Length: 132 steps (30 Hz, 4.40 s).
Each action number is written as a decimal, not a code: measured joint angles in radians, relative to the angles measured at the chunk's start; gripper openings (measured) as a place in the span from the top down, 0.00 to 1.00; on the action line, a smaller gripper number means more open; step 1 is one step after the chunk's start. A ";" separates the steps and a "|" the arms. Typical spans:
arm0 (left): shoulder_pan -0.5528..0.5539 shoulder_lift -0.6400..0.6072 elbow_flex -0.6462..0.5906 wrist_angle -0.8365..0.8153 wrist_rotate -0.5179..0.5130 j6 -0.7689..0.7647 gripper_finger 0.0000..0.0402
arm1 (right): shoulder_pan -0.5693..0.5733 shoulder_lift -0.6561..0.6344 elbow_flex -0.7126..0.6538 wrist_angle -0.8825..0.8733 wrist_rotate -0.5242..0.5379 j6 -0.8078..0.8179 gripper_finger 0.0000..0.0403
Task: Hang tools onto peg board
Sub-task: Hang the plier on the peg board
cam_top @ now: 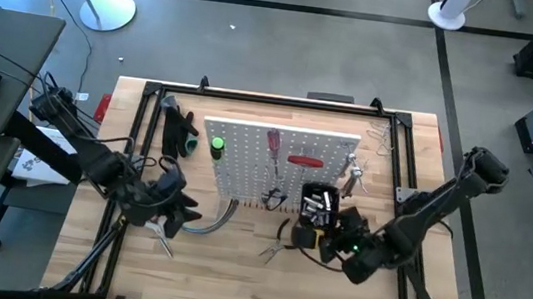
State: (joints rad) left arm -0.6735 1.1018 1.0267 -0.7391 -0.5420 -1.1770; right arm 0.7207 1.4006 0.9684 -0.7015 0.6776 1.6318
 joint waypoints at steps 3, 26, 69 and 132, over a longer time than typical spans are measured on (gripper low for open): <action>0.000 0.011 0.000 0.000 0.020 0.000 0.52 | -0.047 0.000 0.000 0.042 -0.030 -0.094 1.00; 0.001 0.013 0.000 -0.027 0.009 -0.005 0.52 | -0.144 0.000 -0.001 0.186 -0.301 -0.449 1.00; 0.001 0.013 0.000 -0.092 0.091 -0.148 0.52 | -0.245 0.415 -0.001 0.399 -0.505 -1.125 0.37; 0.182 0.600 0.081 1.317 0.481 -0.702 0.52 | 0.006 0.455 1.050 -0.625 -0.272 -1.490 0.95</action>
State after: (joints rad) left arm -0.4919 1.7018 1.1080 0.5776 -0.0605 -1.8787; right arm 0.7269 1.8554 2.0183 -1.3268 0.4058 0.1413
